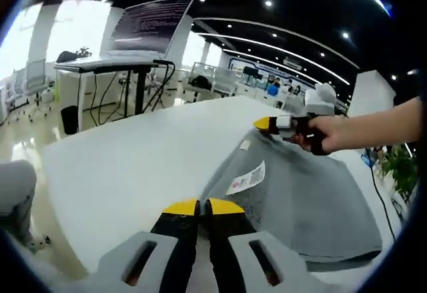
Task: Fold the towel on the table until its edges align and the towel forms a compact rectangular stack.
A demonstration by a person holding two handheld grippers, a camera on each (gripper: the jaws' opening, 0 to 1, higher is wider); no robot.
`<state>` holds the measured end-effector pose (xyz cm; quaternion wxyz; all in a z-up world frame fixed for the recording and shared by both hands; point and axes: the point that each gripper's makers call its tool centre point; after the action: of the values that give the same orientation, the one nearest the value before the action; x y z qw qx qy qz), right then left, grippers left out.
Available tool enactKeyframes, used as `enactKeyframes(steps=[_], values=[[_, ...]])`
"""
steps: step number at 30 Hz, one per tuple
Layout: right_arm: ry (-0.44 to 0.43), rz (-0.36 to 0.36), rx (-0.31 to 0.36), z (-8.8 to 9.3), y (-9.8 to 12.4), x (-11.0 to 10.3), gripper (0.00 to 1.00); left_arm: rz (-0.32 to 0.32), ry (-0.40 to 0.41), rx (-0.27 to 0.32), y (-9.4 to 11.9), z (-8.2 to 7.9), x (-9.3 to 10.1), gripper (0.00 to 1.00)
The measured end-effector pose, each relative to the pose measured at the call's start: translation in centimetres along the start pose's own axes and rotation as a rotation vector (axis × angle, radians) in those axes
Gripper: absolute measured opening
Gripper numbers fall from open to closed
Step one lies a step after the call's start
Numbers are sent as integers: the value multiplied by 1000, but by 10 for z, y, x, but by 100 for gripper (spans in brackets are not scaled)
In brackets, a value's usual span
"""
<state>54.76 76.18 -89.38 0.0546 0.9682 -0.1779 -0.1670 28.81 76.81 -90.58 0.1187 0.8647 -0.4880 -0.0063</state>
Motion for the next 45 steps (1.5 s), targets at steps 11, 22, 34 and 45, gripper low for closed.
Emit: enactKeyframes(steps=[11,22,34,45], values=[[136,21,-57,-1,34,26,19,22,-80,-26,-3,2,-11,20],[157,135,-100,-5,85,70,28,184,-90,-53,-7,4,-1,19],[189,187,-154,-5,124,98,32,266,-130,-70,-9,4,2,17],[199,248,-166,-12,167,120,40,284,-19,-96,-3,2,18,32]])
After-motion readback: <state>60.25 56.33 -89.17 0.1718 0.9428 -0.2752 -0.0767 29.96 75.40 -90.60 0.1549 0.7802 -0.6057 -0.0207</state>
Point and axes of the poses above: the point that each gripper's makers call its tool centre point, and the gripper's own axes: y roughly backward along the fingers, x roughly to its right, z roughly out of its underside, and after that the axes turned 15 degrees about x, right-handed
